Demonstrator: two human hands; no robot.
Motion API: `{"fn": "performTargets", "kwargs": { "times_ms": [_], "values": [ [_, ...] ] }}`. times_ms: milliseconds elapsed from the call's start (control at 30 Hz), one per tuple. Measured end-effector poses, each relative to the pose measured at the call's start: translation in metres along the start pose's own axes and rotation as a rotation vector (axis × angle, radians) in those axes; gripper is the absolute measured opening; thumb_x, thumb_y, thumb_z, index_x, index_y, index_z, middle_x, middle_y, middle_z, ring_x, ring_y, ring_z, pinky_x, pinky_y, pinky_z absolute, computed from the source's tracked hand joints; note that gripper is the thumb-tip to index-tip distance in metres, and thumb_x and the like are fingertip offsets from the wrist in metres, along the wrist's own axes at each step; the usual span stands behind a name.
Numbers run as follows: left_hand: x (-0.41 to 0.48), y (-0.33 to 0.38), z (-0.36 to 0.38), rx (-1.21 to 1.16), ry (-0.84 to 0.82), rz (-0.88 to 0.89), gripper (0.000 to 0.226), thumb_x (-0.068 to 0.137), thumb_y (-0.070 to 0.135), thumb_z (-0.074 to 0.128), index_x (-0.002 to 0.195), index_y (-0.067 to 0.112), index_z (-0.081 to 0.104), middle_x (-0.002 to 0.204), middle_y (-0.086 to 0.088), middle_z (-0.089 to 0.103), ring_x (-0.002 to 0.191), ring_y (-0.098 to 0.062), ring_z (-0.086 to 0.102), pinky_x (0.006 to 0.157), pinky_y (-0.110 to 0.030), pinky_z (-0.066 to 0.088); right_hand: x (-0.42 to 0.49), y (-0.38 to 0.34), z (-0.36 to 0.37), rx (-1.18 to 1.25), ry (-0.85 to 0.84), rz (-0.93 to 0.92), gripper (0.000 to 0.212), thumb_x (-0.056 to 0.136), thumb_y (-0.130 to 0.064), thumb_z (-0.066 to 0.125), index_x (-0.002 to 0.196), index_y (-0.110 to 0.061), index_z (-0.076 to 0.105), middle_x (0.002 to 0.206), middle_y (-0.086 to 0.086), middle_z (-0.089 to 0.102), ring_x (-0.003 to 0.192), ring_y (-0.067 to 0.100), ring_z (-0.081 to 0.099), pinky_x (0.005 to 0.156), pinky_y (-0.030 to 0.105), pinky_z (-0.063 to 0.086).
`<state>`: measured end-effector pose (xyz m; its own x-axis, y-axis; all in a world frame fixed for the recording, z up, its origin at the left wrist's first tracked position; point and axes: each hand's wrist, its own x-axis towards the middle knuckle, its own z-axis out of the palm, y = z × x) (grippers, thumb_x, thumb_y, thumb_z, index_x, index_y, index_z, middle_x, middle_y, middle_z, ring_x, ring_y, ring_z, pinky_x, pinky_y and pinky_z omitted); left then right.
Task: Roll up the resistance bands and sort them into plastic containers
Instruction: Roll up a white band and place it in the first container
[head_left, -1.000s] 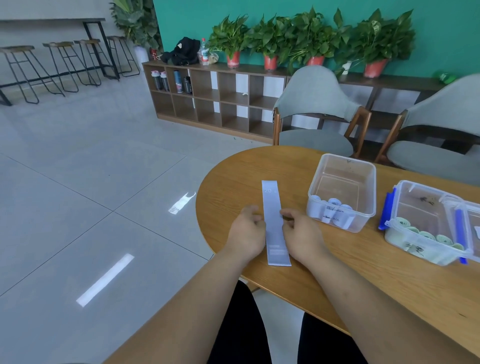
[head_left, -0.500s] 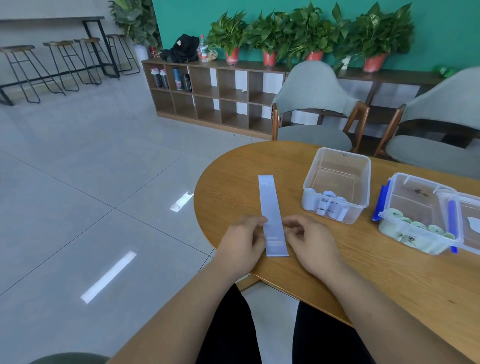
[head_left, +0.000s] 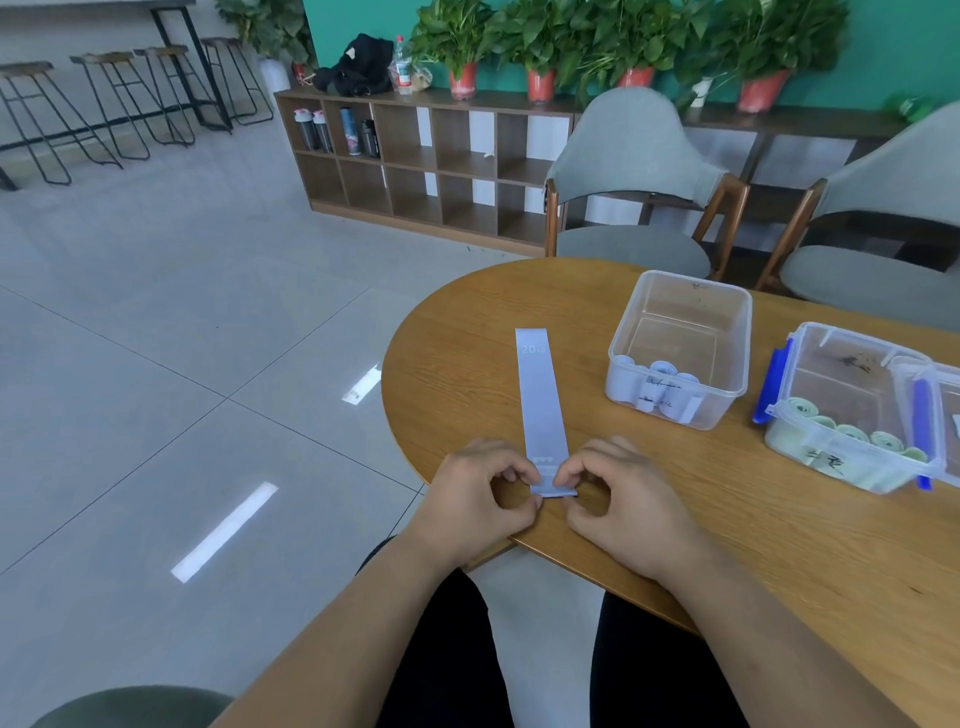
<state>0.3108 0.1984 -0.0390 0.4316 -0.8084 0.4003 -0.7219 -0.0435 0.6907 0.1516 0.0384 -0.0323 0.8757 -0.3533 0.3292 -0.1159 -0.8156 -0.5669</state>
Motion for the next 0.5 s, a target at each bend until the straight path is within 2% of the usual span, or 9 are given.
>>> {"fn": "performTargets", "kwargs": {
  "times_ms": [100,267,500],
  "values": [
    [-0.0005,0.0004,0.0009,0.002,0.025,-0.008,0.02,0.078,0.014,0.085,0.09,0.027,0.077,0.086,0.013,0.07,0.089,-0.015,0.065,0.078,-0.029,0.053,-0.0005,0.0023,0.0012,0.007,0.015,0.003,0.023,0.081,-0.016,0.076,0.09,-0.036,0.068,0.088,-0.021,0.063,0.098,0.01,0.059,0.083,0.03,0.05],
    [-0.0018,0.0021,0.0029,-0.006,0.073,-0.02,0.022,0.081,0.008,0.083,0.093,0.026,0.079,0.083,0.019,0.066,0.085,-0.014,0.064,0.077,-0.019,0.049,-0.0021,0.0034,0.0018,0.026,0.056,0.018,0.023,0.084,-0.016,0.079,0.091,-0.036,0.07,0.086,-0.022,0.062,0.094,0.01,0.059,0.08,0.024,0.048],
    [-0.001,0.0016,0.0046,0.013,0.084,-0.004,0.018,0.083,0.01,0.082,0.089,0.026,0.078,0.081,0.015,0.066,0.083,-0.014,0.062,0.075,-0.027,0.051,-0.0011,0.0055,0.0061,-0.015,0.106,0.025,0.017,0.087,-0.021,0.078,0.092,-0.036,0.071,0.083,-0.021,0.062,0.091,0.005,0.056,0.078,0.024,0.048]
  ]
}}
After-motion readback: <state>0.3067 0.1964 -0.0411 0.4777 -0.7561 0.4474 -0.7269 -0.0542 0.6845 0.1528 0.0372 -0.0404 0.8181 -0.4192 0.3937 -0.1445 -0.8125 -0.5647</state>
